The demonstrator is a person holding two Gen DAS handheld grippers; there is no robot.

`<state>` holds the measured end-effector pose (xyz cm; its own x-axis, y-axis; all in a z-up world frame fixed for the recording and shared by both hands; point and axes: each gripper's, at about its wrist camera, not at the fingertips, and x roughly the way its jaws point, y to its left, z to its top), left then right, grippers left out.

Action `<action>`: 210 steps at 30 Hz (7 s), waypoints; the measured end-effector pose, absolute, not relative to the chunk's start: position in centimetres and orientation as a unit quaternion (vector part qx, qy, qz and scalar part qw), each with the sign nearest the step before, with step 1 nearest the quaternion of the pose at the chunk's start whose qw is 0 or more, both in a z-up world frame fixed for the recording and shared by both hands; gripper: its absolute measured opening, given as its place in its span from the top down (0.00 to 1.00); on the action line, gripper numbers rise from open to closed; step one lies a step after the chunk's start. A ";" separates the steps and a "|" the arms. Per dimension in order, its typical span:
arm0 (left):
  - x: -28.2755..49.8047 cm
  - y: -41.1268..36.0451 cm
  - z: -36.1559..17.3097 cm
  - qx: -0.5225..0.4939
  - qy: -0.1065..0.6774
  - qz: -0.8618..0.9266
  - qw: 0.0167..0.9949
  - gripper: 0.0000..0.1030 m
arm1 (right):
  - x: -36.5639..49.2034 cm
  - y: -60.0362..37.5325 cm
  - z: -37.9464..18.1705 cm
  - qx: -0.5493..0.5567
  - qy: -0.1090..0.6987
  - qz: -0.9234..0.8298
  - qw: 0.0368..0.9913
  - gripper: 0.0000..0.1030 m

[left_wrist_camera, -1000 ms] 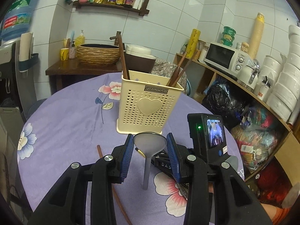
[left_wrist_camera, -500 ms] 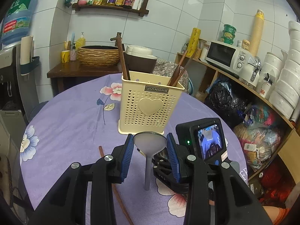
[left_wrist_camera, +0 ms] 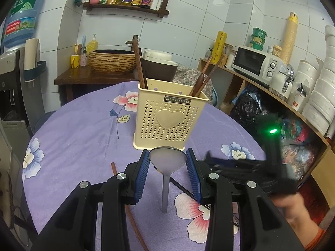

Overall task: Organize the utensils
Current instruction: 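Lift both metal spoons and lower them into the holder, then open both tools to release the spoons and withdraw, then grasp the black-and-gold chopstick with right tool while left tool grasps the brown chopstick, then lift both chopsticks upright and lower them into the cream holder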

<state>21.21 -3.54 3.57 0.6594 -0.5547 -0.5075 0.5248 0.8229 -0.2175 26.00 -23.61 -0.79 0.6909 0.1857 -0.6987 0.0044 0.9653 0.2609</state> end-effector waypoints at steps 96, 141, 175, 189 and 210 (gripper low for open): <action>32.2 -6.9 7.4 -0.016 0.268 -0.249 0.931 0.55 | 31.8 -22.5 6.8 -0.018 0.187 -0.002 0.982 0.35; 21.3 1.8 -4.7 -0.041 0.387 -0.130 0.912 0.26 | 30.9 -16.9 -6.9 -0.045 0.433 0.123 0.892 0.74; 30.2 -4.1 -6.7 0.052 0.424 -0.096 0.899 0.91 | 30.6 -16.4 -6.8 -0.075 0.447 0.102 0.885 0.90; 30.2 -4.2 -6.3 0.036 0.425 -0.110 0.898 0.92 | 30.4 -17.0 -6.8 -0.045 0.437 0.112 0.891 0.92; 23.1 -2.6 9.2 -0.046 0.253 -0.204 0.945 0.92 | 20.7 -23.9 11.1 0.050 0.216 0.141 0.965 0.92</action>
<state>23.12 -2.55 9.24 0.7889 -0.4083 -0.4593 0.3622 0.9127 -0.1892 20.74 -23.86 11.13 0.8672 0.2940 -0.4020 -0.2510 0.9552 0.1570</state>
